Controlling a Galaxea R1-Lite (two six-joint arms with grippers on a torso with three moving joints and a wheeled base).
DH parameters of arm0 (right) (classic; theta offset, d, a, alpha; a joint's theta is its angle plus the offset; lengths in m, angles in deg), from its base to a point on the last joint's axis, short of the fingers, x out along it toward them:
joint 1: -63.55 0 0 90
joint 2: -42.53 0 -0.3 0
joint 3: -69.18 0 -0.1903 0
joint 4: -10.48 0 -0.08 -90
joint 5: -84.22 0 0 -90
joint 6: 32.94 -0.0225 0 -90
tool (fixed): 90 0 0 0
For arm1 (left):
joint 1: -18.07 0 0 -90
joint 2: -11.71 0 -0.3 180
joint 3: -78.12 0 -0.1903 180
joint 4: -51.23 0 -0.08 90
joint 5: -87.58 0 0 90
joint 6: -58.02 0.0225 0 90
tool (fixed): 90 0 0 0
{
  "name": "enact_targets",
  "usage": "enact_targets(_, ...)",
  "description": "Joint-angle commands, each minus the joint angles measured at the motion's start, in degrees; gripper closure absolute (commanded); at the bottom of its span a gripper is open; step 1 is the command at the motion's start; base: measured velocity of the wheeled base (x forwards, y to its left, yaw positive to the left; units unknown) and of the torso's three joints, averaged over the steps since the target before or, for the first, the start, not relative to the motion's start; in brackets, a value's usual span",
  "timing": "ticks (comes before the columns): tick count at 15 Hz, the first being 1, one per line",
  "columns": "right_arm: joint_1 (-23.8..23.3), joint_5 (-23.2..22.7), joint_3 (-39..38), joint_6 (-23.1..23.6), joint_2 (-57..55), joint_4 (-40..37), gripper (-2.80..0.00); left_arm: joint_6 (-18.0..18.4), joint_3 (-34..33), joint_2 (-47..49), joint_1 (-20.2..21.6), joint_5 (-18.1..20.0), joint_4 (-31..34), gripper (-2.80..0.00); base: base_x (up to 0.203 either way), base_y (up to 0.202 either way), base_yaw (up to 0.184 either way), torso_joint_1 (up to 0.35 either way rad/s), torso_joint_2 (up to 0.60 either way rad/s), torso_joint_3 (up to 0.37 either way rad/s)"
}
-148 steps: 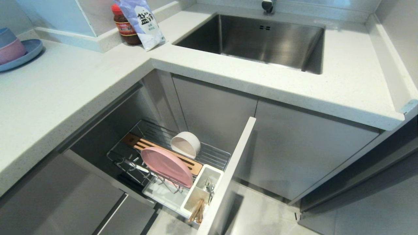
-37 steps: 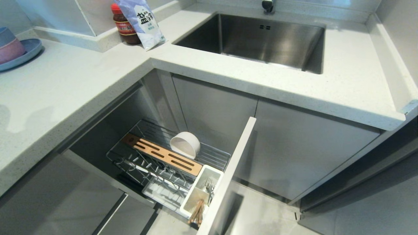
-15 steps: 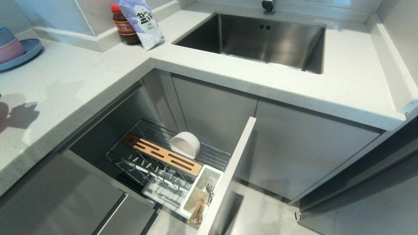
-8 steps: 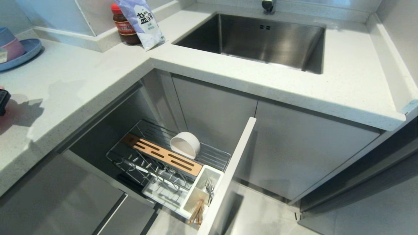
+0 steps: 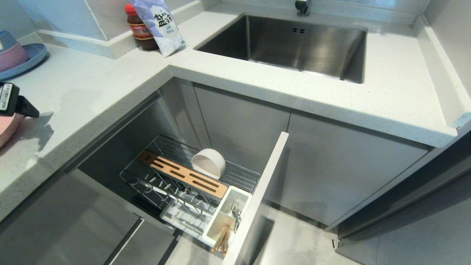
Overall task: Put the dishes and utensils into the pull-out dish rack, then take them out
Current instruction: Take the bowl out of the cupboard
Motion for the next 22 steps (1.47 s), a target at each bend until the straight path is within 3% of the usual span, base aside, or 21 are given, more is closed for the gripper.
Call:
enact_targets(1,-0.02,0.00,-0.09,-0.01,0.13,0.03,0.00,-9.81,-0.50,-4.71,-0.98,8.40,0.37,-2.80,0.000,0.000,0.000,0.000,0.00,0.000)
enact_targets(3,-0.02,0.00,-0.09,-0.01,0.13,0.03,0.00,-19.60,-1.58,-9.43,-1.53,18.56,-0.56,-2.80,0.000,0.000,0.000,0.000,0.00,0.000)
enact_targets(4,-0.02,0.00,-0.09,-0.01,0.13,0.03,0.00,-23.20,-3.14,-12.33,-1.60,23.25,-3.07,0.00,0.000,0.000,0.000,0.000,0.00,0.000)
enact_targets(6,0.03,0.00,-0.09,-0.01,0.13,0.03,0.00,-30.56,-9.56,-17.46,-1.72,28.98,-12.13,0.00,0.000,0.000,0.000,0.000,0.00,0.000)
enact_targets(8,-0.02,0.00,-0.09,-0.01,0.13,0.03,0.00,-37.32,-16.72,-20.22,-4.37,30.55,-23.86,0.00,0.000,0.000,0.000,0.000,0.00,0.000)
enact_targets(11,-0.02,0.00,-0.09,-0.01,0.13,0.03,0.00,-41.39,-22.60,-20.88,-16.83,29.23,-29.37,0.00,0.000,0.000,0.000,0.000,0.00,0.000)
enact_targets(13,-0.02,0.00,-0.09,-0.01,0.13,0.03,0.00,-44.21,-25.33,-19.28,-26.02,23.71,-30.12,0.00,0.000,0.000,0.000,0.000,0.00,0.000)
enact_targets(15,-0.02,0.00,-0.09,-0.01,0.13,0.03,0.00,-48.13,-26.47,-14.36,-31.69,16.46,-30.61,0.00,0.000,0.000,0.000,0.000,0.00,0.000)
enact_targets(17,-0.02,0.00,-0.09,-0.01,0.13,0.03,0.00,-53.03,-27.82,-10.88,-36.89,13.37,-30.78,0.00,0.000,0.000,0.000,0.000,0.00,0.000)
enact_targets(22,-0.02,0.00,-0.09,-0.01,0.13,0.03,0.00,-56.64,-32.73,-2.60,-43.03,4.96,-33.24,0.00,0.000,0.000,0.000,0.000,0.00,0.000)
